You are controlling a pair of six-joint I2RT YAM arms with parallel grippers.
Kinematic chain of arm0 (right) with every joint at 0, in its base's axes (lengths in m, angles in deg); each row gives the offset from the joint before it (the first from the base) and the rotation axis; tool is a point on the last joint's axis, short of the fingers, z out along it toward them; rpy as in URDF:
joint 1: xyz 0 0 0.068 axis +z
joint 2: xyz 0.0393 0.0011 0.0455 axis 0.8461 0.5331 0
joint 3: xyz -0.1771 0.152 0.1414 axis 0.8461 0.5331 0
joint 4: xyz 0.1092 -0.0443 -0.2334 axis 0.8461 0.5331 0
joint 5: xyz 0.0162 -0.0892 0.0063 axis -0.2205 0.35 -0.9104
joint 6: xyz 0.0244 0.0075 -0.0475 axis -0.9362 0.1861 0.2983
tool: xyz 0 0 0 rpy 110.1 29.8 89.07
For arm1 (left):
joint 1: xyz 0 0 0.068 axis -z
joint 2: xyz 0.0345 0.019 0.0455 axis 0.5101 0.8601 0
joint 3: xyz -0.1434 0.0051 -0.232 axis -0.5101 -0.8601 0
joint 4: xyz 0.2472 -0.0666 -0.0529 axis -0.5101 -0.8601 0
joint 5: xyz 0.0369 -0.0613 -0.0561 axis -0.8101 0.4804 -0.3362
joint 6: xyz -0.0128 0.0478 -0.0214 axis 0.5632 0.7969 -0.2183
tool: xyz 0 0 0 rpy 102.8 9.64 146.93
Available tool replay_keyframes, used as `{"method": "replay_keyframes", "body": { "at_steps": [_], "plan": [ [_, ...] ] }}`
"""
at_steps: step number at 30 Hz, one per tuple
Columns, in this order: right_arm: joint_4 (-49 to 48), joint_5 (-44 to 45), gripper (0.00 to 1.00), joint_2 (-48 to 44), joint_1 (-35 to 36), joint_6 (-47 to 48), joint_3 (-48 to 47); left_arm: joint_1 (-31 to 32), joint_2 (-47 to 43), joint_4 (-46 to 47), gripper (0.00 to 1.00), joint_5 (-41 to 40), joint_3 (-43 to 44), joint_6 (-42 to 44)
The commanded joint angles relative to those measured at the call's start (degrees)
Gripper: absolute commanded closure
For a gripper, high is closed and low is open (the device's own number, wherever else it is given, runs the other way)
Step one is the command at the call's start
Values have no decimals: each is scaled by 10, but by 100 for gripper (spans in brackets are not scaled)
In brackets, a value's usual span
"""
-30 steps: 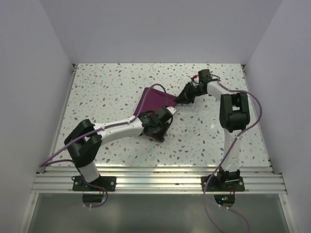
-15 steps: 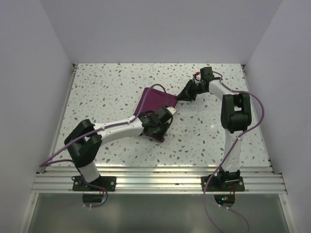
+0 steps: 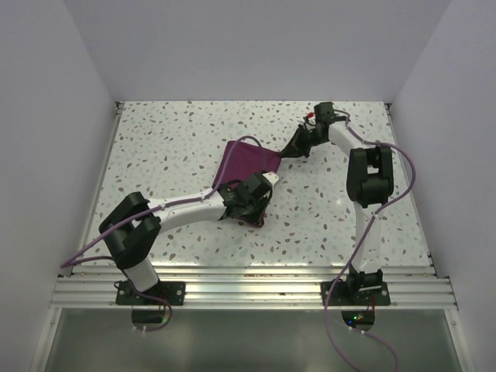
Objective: Prepare the surgical pack
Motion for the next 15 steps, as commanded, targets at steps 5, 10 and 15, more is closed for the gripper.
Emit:
{"method": "replay_keyframes", "body": {
  "at_steps": [5, 10, 15],
  "plan": [
    [-17, 33, 100, 26, -12, 4, -71, 8, -9, -62, 100, 66, -49, -6],
    [-38, 18, 65, -38, -12, 25, 10, 7, -51, -69, 59, 72, -17, 3],
    [5, 37, 62, -113, -8, 74, 45, -16, -97, -53, 53, 113, 8, -4]
  ]
}}
